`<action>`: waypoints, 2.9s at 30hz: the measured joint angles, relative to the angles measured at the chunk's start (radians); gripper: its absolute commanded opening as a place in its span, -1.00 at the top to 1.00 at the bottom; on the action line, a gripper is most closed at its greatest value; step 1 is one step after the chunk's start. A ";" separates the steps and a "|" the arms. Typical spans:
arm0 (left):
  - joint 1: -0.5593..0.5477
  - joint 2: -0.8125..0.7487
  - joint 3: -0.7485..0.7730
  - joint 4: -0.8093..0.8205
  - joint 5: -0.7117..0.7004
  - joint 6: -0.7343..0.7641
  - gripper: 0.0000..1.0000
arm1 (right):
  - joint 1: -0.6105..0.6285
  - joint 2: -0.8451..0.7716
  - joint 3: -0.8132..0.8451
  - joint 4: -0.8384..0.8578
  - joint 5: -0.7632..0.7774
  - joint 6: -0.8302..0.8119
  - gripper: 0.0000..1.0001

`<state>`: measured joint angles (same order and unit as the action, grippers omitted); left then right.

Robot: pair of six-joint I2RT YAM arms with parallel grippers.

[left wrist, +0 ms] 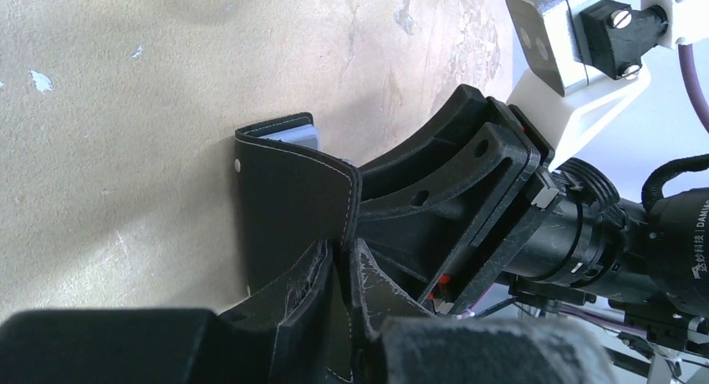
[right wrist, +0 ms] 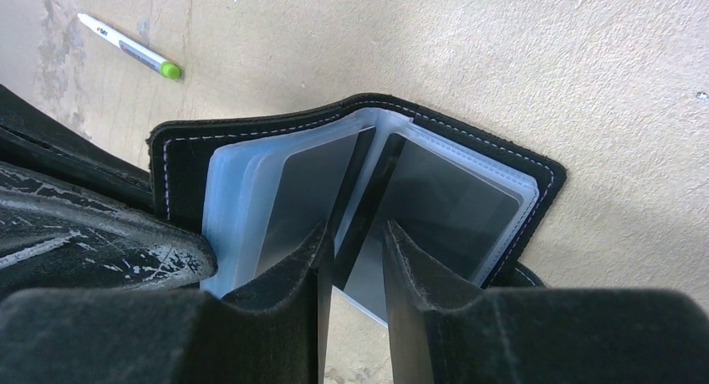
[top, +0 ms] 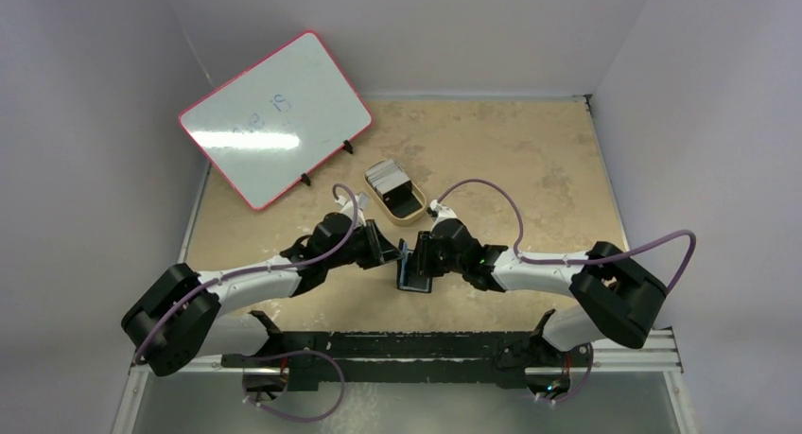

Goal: Put the credit cards into the card holder
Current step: Turn over the card slot in the card holder, then pick up the credit card from the storage box.

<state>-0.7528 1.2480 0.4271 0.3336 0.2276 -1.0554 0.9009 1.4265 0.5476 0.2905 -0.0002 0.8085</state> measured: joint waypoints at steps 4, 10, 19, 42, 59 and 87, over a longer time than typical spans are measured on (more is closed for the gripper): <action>0.000 0.004 -0.001 0.009 0.005 -0.001 1.00 | 0.000 0.000 0.000 0.000 0.000 0.000 0.40; 0.000 0.004 -0.013 0.021 0.005 -0.003 1.00 | 0.000 0.000 0.000 0.000 0.000 0.000 0.37; -0.001 -0.046 0.125 -0.341 -0.118 0.082 1.00 | 0.000 -0.149 0.000 -0.124 0.011 0.000 0.13; 0.005 0.012 0.158 -0.441 -0.162 0.063 0.80 | -0.001 -0.290 0.277 -0.285 0.404 -0.373 -0.02; 0.122 0.002 0.130 -0.490 -0.159 0.124 0.68 | -0.224 -0.082 0.290 0.109 0.042 -1.267 -0.12; 0.122 -0.016 0.001 -0.336 -0.069 0.068 0.68 | -0.292 0.467 0.744 -0.303 -0.356 -2.008 -0.13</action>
<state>-0.6304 1.2316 0.4278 -0.0021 0.1581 -0.9871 0.6086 1.8938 1.2919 -0.0128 -0.3557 -1.1999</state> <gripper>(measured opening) 0.160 0.561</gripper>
